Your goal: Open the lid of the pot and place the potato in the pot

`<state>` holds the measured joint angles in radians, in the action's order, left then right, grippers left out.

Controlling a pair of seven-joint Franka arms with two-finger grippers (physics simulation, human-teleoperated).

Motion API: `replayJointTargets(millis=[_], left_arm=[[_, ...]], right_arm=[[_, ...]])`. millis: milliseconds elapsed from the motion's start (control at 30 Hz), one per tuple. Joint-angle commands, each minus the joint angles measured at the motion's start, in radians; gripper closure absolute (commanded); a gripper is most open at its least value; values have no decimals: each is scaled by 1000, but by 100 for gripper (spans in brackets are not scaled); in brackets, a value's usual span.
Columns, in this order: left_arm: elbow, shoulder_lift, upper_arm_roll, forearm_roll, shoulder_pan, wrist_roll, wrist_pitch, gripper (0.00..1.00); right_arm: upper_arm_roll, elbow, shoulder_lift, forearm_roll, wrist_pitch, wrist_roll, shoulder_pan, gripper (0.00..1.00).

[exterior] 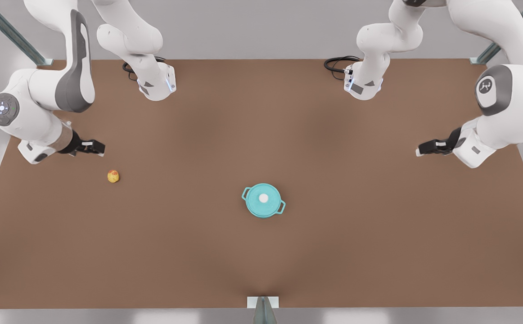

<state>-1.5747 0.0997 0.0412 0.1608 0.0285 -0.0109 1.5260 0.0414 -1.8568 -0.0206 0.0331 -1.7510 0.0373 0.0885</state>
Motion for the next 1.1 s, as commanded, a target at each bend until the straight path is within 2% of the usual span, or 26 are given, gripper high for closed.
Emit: replayJointTargets(millis=[0,100,200,267,367,400,433,467,567,700,833,900,933,1000,1067], left_arm=[[1,0,0,14,1,23,129,0],[-2,25,-46,-44,-42,-61,106,0],[9,75,-219,-96,-249,-463,106,0],[137,202,-227,-93,-395,-595,109,0],[332,386,-227,-210,-616,-923,143,0],[343,442,-227,-239,-633,-952,256,0],[423,537,-225,-271,-647,-1047,347,0],[492,607,-224,-316,-654,-1060,359,0],[499,712,-208,-320,-654,-1153,589,0],[575,816,-175,-320,-654,-1156,720,0],[568,841,-153,-351,-656,-1086,738,0],[548,835,-158,-402,-657,-985,643,0],[545,833,-156,-406,-680,-953,596,0],[536,838,-158,-414,-702,-914,545,0],[513,838,-159,-435,-708,-913,545,0]], right_arm=[[2,2,1,16,-197,30,-56,0],[2,2,2,16,-196,30,-56,0],[2,2,4,16,-196,32,-56,0],[2,2,5,16,-194,33,-56,0],[2,2,7,16,-194,33,-56,0],[2,2,7,16,-194,33,-56,0],[2,2,8,16,-194,33,-56,0],[2,2,8,16,-194,33,-56,0],[2,2,10,16,-194,33,-56,0],[2,2,13,16,-193,33,-56,0],[6,-27,37,11,-97,27,-56,0],[5,-84,27,1,-122,26,-52,0],[3,-189,-24,-1,-200,19,-50,0],[-11,-286,-82,-22,-272,-5,-44,0],[-23,-254,-62,-32,-211,-8,-47,0]])
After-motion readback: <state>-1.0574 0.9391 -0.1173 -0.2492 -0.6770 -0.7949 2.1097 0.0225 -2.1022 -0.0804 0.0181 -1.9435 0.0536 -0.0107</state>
